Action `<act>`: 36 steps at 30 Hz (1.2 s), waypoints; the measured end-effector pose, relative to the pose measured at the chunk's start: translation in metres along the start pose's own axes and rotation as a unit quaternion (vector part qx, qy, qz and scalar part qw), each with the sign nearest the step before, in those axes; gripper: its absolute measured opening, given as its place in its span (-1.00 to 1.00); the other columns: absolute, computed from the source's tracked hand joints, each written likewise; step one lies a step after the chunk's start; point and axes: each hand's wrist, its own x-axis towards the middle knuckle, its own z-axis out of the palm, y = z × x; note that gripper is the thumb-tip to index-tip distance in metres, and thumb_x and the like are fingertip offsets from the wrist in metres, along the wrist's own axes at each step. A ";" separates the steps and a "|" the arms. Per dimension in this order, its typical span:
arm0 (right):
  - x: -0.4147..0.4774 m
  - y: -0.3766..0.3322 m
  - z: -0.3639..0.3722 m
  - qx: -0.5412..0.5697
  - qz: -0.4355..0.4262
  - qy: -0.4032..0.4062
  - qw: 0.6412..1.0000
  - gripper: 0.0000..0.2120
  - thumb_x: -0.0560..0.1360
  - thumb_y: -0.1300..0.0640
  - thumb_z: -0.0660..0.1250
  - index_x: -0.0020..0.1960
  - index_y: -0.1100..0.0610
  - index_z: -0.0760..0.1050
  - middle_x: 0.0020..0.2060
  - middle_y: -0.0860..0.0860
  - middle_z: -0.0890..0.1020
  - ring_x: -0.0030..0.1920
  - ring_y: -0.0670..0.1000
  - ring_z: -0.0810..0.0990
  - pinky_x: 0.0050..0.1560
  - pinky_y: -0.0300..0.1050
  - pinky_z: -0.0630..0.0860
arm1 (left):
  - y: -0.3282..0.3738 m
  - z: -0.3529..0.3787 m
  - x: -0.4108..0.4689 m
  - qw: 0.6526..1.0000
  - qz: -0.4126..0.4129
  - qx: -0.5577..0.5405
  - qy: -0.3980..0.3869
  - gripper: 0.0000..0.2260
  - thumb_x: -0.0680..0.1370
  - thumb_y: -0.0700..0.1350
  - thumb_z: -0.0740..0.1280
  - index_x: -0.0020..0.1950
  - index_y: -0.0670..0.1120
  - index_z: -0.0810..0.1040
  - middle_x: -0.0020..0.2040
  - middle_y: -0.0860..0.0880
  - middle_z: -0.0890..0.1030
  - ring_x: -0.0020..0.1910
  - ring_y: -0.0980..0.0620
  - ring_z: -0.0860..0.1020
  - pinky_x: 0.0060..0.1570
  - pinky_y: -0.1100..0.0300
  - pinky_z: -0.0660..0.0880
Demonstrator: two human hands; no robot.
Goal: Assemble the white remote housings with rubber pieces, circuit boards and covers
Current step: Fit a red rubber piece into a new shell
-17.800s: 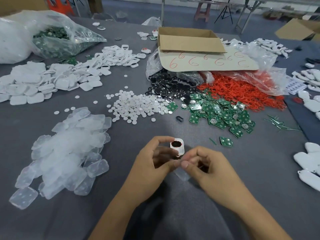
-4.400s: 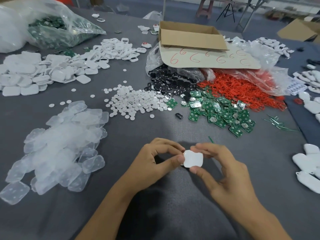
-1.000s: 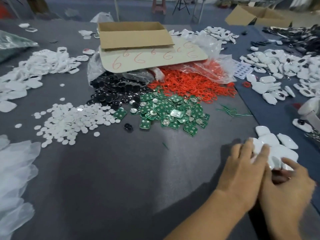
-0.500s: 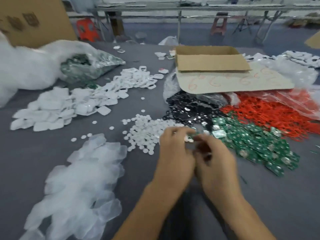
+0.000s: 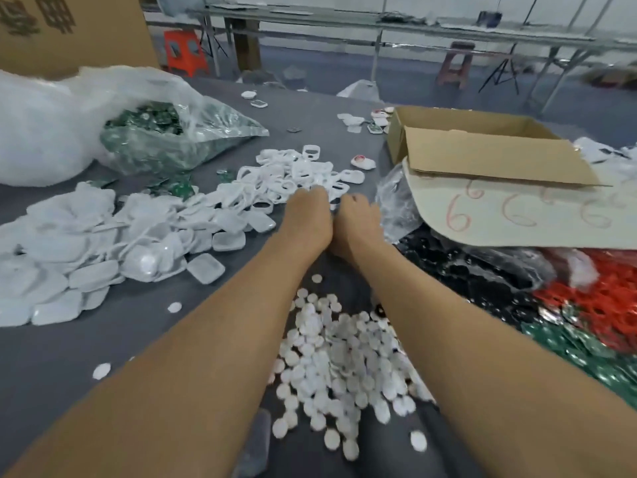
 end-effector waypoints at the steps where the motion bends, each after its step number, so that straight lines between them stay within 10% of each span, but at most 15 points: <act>1: 0.005 0.002 0.004 -0.032 -0.016 0.004 0.999 -0.77 0.58 0.14 0.24 0.22 0.15 0.44 0.22 0.13 0.50 0.28 0.18 0.42 0.26 0.07 0.29 | -0.002 0.005 0.007 1.000 0.005 0.011 -0.011 -0.71 0.62 -0.29 0.15 0.29 -0.22 0.53 0.26 -0.26 0.55 0.25 -0.24 0.51 0.26 -0.06 0.43; 5: 0.010 0.014 0.019 0.025 -0.049 0.115 0.992 -0.85 0.51 0.23 0.24 0.07 0.16 0.47 0.01 0.15 0.57 0.04 0.22 0.53 0.00 0.01 0.29 | -0.007 0.013 0.008 0.999 0.030 0.015 -0.016 -0.72 0.63 -0.24 0.13 0.29 -0.18 0.50 0.26 -0.24 0.54 0.24 -0.21 0.50 0.25 -0.05 0.44; 14: -0.088 0.023 -0.034 0.214 -0.108 0.066 0.969 -0.69 0.39 0.46 0.27 0.06 0.20 0.37 0.03 0.11 0.34 -0.16 -0.03 0.30 -0.25 -0.30 0.24 | 0.009 -0.039 -0.086 0.993 0.049 -0.106 0.015 -0.76 0.58 -0.24 0.38 0.23 -0.10 0.63 0.12 -0.10 0.67 0.01 0.03 0.61 0.10 0.14 0.51; 20: -0.233 0.025 -0.082 0.440 -0.065 0.079 0.892 -0.88 0.57 0.24 0.37 0.09 0.13 0.53 -0.14 -0.01 0.63 -0.18 -0.06 0.58 -0.15 -0.27 0.48 | 0.023 -0.066 -0.220 0.968 0.071 -0.236 0.051 -0.82 0.64 -0.11 0.34 -0.01 0.06 0.74 -0.23 0.23 0.66 -0.24 0.35 0.56 -0.22 0.48 0.36; 26: -0.370 0.040 -0.070 0.554 0.125 0.057 0.821 -0.86 0.57 0.27 0.37 -0.04 0.09 0.67 -0.25 0.02 0.71 -0.25 -0.03 0.65 -0.20 0.00 0.61 | 0.043 -0.036 -0.345 0.897 -0.023 -0.430 -0.098 -0.89 0.57 -0.17 0.46 -0.03 0.04 0.72 -0.14 0.08 0.74 -0.10 0.10 0.71 -0.09 0.20 0.65; 33: -0.445 0.048 -0.061 0.617 0.200 0.067 0.759 -0.90 0.52 0.21 0.46 -0.02 0.05 0.71 -0.30 0.02 0.72 -0.33 -0.09 0.61 -0.29 -0.28 0.52 | 0.065 -0.003 -0.418 0.938 0.006 -0.341 -0.065 -0.82 0.54 -0.13 0.47 0.06 0.12 0.73 -0.11 0.16 0.70 -0.09 0.28 0.64 -0.03 0.36 0.52; 36: -0.461 0.044 -0.056 0.563 0.188 0.076 0.801 -0.84 0.52 0.24 0.44 0.01 0.01 0.71 -0.22 -0.04 0.72 -0.23 -0.17 0.65 -0.15 -0.35 0.52 | 0.073 0.006 -0.429 0.971 0.077 -0.214 -0.071 -0.84 0.60 -0.15 0.35 -0.04 0.04 0.71 -0.16 0.03 0.53 -0.14 0.12 0.50 -0.09 0.27 0.39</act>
